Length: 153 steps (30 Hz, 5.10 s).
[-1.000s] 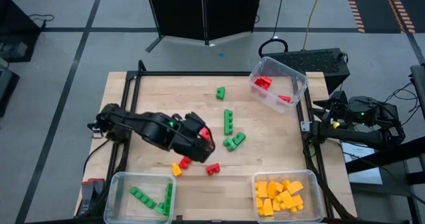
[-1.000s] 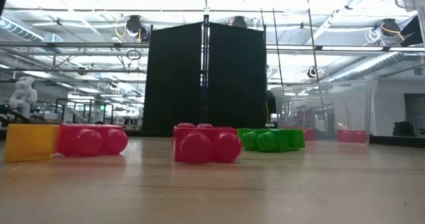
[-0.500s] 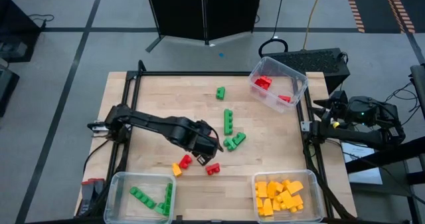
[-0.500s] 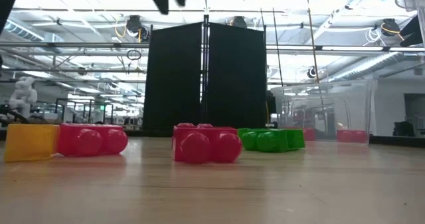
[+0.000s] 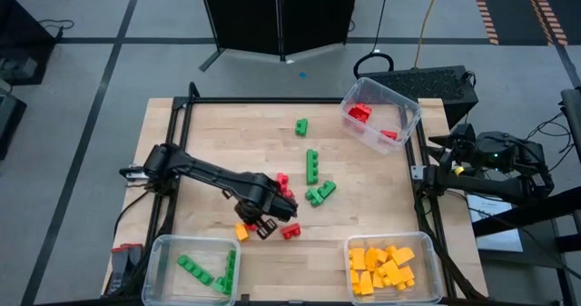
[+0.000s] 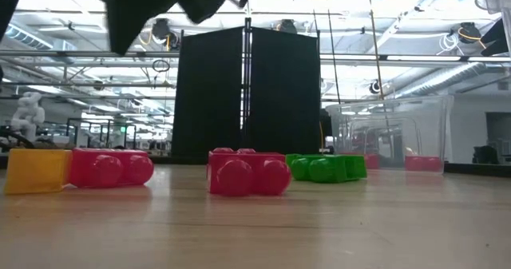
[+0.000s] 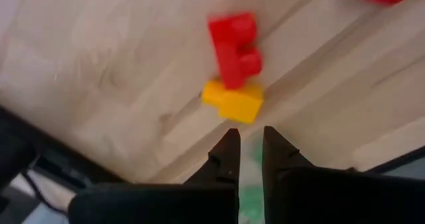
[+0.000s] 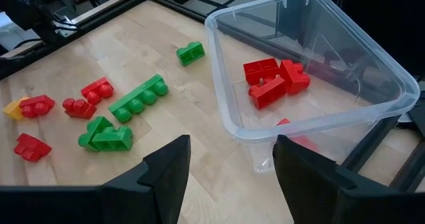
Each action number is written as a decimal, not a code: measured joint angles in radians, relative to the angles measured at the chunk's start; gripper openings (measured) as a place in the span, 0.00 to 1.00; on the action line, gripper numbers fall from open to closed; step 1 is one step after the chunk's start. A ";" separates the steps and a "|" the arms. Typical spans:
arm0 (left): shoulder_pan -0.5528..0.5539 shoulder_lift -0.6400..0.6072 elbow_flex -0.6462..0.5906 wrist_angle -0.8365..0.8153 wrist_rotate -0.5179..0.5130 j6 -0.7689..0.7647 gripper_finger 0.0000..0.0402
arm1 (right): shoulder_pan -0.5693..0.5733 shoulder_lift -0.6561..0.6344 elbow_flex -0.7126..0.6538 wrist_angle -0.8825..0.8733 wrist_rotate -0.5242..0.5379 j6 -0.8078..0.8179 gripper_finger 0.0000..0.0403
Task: Sort blocks
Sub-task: Put the yellow game piece into the bottom right transparent bin
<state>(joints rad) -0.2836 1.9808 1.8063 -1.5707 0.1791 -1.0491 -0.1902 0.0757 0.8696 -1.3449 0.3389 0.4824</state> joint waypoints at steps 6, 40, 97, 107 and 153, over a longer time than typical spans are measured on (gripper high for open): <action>-0.005 0.000 -0.107 0.000 0.056 -0.018 0.00 | 0.000 0.000 0.000 0.000 0.000 -0.004 0.52; -0.013 0.009 -0.278 0.093 0.171 -0.068 0.00 | 0.000 0.000 0.000 0.000 -0.001 -0.001 0.52; 0.055 0.053 -0.197 0.697 -0.184 0.050 0.00 | 0.000 0.000 0.000 -0.052 0.000 0.008 0.52; 0.063 0.053 -0.183 0.726 -0.116 0.116 0.07 | 0.000 0.000 0.000 -0.051 0.000 0.022 0.52; 0.107 0.105 -0.185 0.546 -0.274 0.300 0.71 | 0.000 0.000 0.000 -0.043 0.001 0.030 0.52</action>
<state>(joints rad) -0.1768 2.0861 1.6211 -1.0242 -0.0948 -0.7486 -0.1898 0.0758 0.8692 -1.3882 0.3396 0.5125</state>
